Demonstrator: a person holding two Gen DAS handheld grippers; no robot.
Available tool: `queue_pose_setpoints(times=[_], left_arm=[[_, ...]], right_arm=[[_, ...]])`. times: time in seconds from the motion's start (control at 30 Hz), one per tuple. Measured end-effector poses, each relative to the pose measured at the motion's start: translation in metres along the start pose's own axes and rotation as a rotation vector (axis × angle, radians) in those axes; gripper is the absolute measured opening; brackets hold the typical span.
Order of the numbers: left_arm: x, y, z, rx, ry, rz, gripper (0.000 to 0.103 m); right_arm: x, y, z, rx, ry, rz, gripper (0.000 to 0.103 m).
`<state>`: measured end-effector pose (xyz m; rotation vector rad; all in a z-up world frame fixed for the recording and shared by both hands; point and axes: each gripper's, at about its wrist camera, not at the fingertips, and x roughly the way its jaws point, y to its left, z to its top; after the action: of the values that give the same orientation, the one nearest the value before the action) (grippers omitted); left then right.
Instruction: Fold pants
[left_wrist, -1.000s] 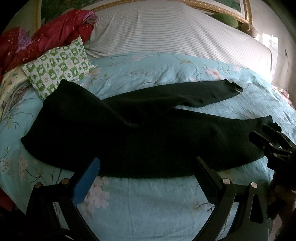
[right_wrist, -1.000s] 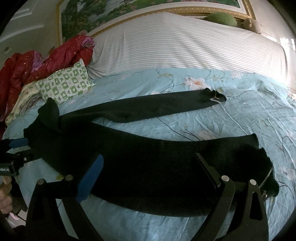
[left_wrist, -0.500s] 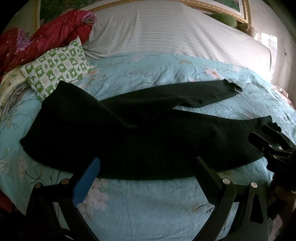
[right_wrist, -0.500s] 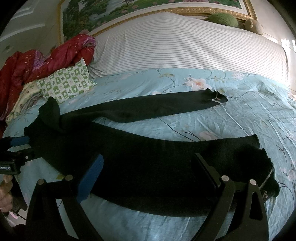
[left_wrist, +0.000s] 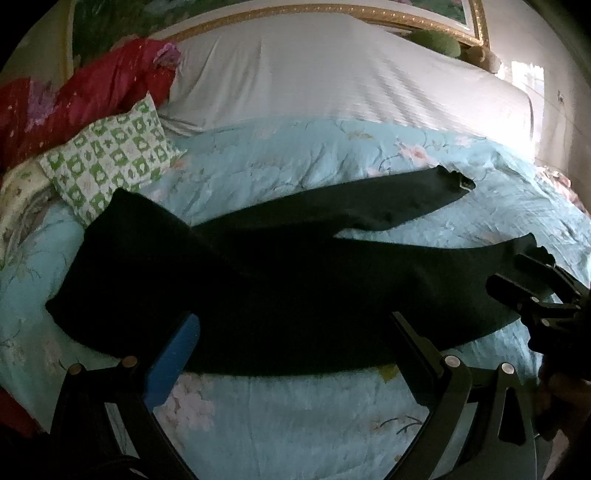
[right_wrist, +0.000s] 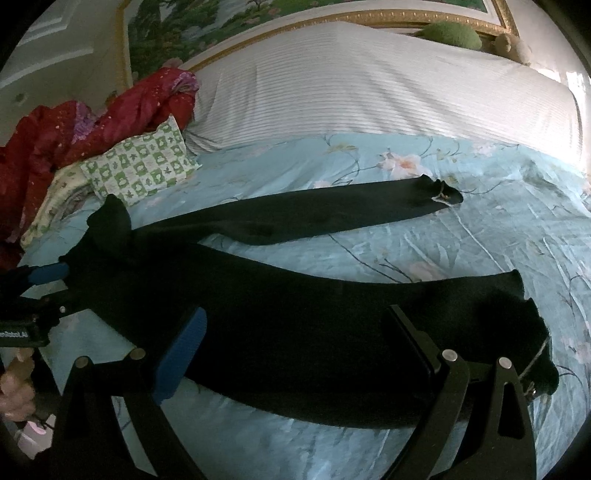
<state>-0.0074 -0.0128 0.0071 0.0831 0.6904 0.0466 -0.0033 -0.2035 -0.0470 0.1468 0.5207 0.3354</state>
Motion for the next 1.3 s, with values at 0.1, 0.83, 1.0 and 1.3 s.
queue_pose_setpoints(times=[0.1,0.83,1.0,1.3], left_arm=[[-0.001,-0.001,0.004,0.008,-0.003,-0.007,0.1],[0.013,-0.001,0.027,0.033,0.015,-0.015,0.1],[0.022,-0.002,0.036,0.052,0.016,-0.018,0.1],[0.051,-0.02,0.068,0.135,0.03,-0.055,0.101]], right_arm=[[-0.002,0.0,0.002,0.007,0.009,0.008,0.096],[0.005,-0.005,0.023,0.035,0.035,0.032,0.096],[0.011,-0.011,0.031,0.051,0.043,0.018,0.096],[0.027,-0.045,0.055,0.139,0.091,-0.079,0.096]])
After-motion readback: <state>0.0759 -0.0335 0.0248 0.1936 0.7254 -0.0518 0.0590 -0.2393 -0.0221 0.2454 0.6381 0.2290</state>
